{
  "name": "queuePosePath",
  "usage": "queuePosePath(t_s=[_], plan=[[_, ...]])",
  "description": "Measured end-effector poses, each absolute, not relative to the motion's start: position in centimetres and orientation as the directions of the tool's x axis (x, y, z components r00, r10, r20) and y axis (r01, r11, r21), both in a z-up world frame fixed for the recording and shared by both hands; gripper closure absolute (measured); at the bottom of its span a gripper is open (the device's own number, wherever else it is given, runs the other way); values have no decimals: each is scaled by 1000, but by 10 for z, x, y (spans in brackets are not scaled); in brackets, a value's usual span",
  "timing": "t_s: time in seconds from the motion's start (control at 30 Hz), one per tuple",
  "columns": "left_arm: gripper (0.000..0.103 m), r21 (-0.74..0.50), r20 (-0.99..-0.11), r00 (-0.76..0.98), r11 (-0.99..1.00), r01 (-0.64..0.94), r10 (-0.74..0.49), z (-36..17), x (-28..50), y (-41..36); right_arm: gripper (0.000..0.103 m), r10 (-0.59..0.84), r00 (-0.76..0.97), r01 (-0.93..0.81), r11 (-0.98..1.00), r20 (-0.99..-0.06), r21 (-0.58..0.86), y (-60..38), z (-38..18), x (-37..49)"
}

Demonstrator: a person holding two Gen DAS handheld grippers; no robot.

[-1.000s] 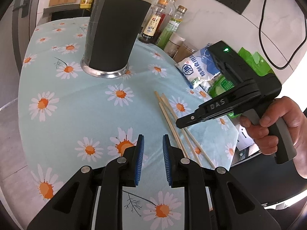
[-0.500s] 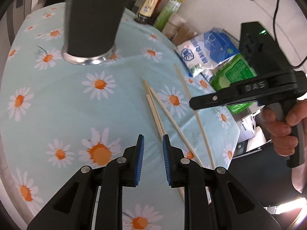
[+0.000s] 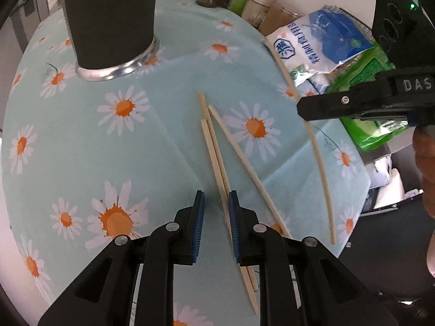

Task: Organize utensils
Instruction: 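Grasp another wooden chopstick with the left tool while the right tool holds its chopstick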

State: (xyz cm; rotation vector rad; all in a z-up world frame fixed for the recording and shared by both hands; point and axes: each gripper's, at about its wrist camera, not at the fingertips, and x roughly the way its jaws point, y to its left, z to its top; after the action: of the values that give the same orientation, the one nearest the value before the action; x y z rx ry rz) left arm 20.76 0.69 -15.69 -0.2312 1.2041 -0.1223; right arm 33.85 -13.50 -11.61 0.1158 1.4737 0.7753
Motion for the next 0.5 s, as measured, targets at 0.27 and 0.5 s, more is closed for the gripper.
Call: queuePosePath(t_s=[0.27, 0.5], plan=[[88, -197, -927, 342, 976, -93, -155, -154, 209, 4, 97, 537, -123, -415, 736, -834, 535, -135, -124, 342], [88, -167, -945, 307, 974, -150, -115, -154, 213, 0, 97, 541, -157, -423, 719, -826, 552, -138, -134, 344]])
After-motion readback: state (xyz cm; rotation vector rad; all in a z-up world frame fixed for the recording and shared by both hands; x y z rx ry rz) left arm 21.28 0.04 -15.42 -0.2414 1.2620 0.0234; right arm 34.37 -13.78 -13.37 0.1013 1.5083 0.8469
